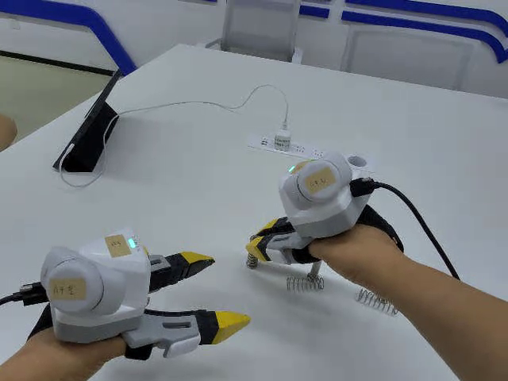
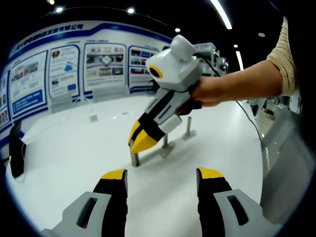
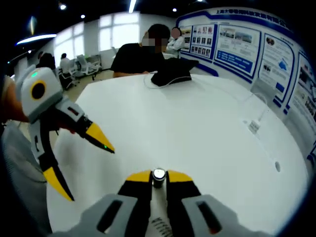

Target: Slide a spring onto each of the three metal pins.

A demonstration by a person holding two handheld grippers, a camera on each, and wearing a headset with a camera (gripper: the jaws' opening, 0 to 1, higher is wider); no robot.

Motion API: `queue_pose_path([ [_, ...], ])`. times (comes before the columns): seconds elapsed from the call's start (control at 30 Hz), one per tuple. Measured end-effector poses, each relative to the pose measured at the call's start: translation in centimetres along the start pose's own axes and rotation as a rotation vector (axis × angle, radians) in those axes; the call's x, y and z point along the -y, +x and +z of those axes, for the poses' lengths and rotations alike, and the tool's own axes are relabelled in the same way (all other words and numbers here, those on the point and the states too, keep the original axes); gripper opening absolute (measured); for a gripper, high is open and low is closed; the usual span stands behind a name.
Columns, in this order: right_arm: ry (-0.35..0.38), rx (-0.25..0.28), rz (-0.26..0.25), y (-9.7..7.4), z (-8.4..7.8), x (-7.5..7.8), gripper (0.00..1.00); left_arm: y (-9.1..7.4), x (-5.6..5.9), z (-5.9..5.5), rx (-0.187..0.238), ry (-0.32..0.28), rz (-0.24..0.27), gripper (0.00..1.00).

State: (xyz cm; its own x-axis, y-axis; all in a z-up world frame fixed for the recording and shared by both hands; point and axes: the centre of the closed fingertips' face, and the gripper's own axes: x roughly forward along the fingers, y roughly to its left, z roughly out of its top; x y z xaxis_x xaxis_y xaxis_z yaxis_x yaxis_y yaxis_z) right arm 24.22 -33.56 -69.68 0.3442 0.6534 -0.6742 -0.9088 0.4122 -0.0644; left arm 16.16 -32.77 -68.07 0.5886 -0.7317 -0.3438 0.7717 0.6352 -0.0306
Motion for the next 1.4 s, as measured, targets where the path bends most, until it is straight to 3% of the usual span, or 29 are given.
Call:
queue_pose_path([
  [0.3,0.009,0.000,0.001,0.1,-0.1,0.0,0.13,-0.2,-0.1,0.0,-0.001,-0.001,0.008,0.58],
  [0.67,-0.003,0.012,-0.003,-0.4,-0.1,-0.2,0.20,-0.2,-0.1,0.0,-0.004,0.001,0.010,0.57],
  [1.07,-0.004,0.069,-0.034,-4.1,1.2,0.2,0.21,0.0,0.4,0.2,-0.005,0.014,-0.004,0.57],
  [1.4,0.002,0.102,-0.058,-7.3,0.5,-0.1,0.22,0.2,0.7,0.7,-0.001,0.029,-0.012,0.57],
])
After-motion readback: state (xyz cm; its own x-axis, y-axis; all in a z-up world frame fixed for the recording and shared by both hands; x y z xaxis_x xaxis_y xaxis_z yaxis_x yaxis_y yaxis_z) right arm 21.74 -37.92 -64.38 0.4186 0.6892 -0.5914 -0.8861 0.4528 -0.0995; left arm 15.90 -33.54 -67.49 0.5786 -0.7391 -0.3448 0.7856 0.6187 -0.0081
